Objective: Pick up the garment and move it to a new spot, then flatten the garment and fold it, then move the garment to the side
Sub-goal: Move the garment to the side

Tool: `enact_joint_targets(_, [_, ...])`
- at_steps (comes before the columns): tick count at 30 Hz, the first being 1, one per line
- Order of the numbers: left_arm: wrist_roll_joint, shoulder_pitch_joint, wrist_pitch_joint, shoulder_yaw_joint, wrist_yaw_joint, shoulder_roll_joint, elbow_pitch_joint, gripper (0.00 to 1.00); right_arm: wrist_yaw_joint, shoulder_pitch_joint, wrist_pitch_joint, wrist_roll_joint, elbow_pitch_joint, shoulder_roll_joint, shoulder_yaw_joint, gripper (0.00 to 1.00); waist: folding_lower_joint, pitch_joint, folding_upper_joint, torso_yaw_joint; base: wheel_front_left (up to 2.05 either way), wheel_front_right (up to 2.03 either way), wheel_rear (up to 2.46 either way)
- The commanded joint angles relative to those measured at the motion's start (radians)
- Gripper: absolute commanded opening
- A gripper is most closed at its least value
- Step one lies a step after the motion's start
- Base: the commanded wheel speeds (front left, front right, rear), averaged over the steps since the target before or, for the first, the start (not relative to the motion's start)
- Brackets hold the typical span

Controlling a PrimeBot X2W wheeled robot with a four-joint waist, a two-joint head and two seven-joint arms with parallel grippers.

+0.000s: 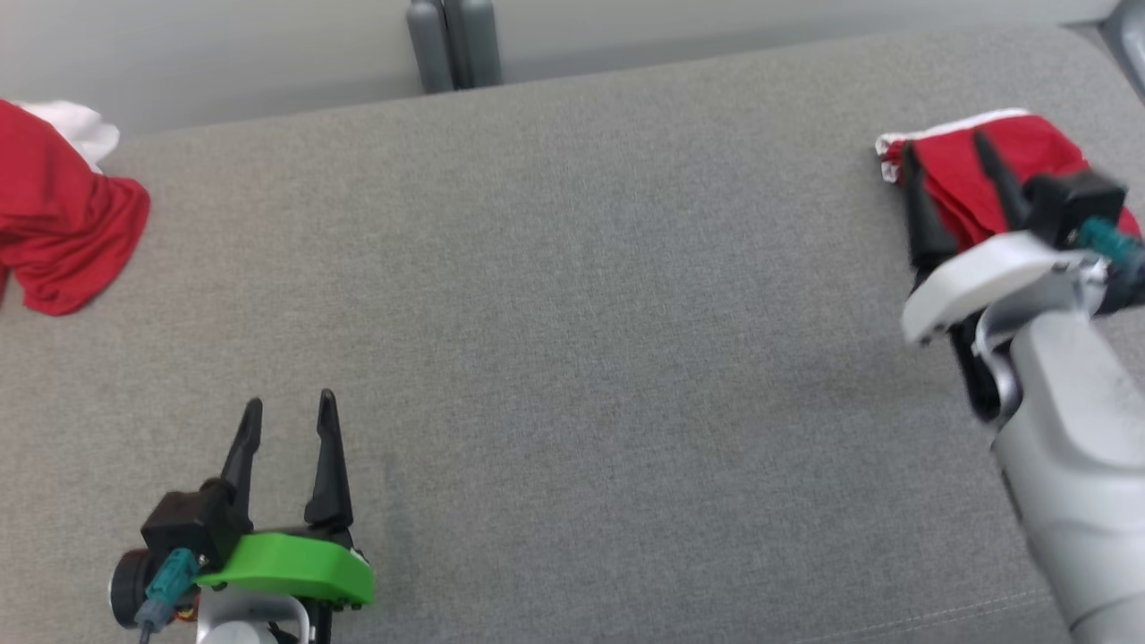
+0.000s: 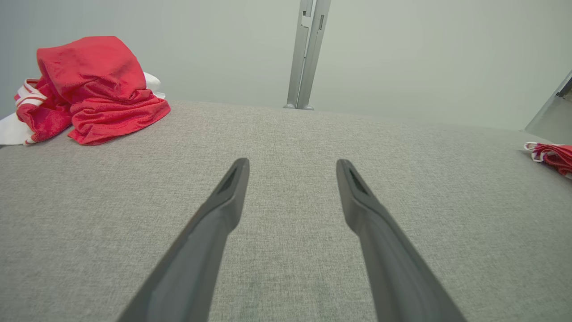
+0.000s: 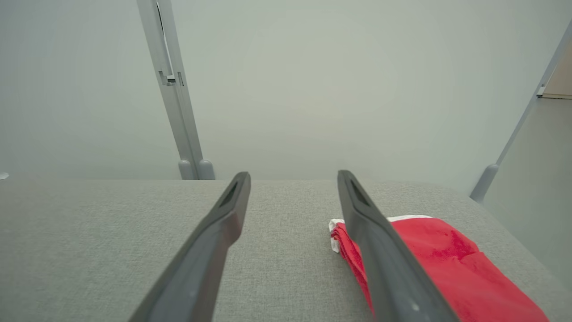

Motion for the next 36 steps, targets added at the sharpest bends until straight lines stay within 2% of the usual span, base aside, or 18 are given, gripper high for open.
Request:
enact_joint_targets(1, [-0.007, 0.021, -0.009, 0.0, -0.001, -0.005, 0.013, 1.0, -0.001, 0.055, -0.003, -0.004, -0.031, 0.012, -0.012, 1.0, 0.0, -0.09, 0.0, 0.026, 0.0, 0.0, 0.0])
enact_joint_targets(8, [-0.013, 0.064, -0.029, 0.0, -0.004, -0.028, 0.073, 1.0, -0.001, 0.291, -0.003, -0.05, -0.195, 0.11, -0.038, 1.0, 0.0, -0.166, 0.0, 0.065, 0.0, 0.0, 0.0])
enact_joint_targets(15, [0.004, 0.115, -0.037, 0.017, 0.011, -0.044, 0.084, 1.0, -0.001, 0.495, -0.003, -0.093, -0.342, 0.2, -0.072, 1.0, 0.0, -0.192, 0.0, 0.083, 0.0, 0.0, 0.0])
enact_joint_targets(21, [0.019, 0.139, -0.037, 0.023, 0.013, -0.055, 0.073, 1.0, -0.001, 0.584, -0.003, -0.074, -0.416, 0.21, -0.069, 1.0, 0.0, -0.193, 0.0, 0.087, 0.0, 0.0, 0.0])
enact_joint_targets(26, [0.029, 0.135, -0.037, 0.024, 0.004, -0.059, 0.074, 1.0, -0.001, 0.595, -0.003, -0.073, -0.425, 0.21, -0.032, 1.0, 0.0, -0.189, 0.0, 0.086, 0.0, 0.0, 0.0])
enact_joint_targets(36, [0.045, 0.12, -0.037, 0.03, -0.006, -0.066, 0.085, 1.0, -0.001, 0.599, -0.003, -0.066, -0.428, 0.21, -0.031, 1.0, 0.0, -0.19, 0.0, 0.086, 0.0, 0.0, 0.0])
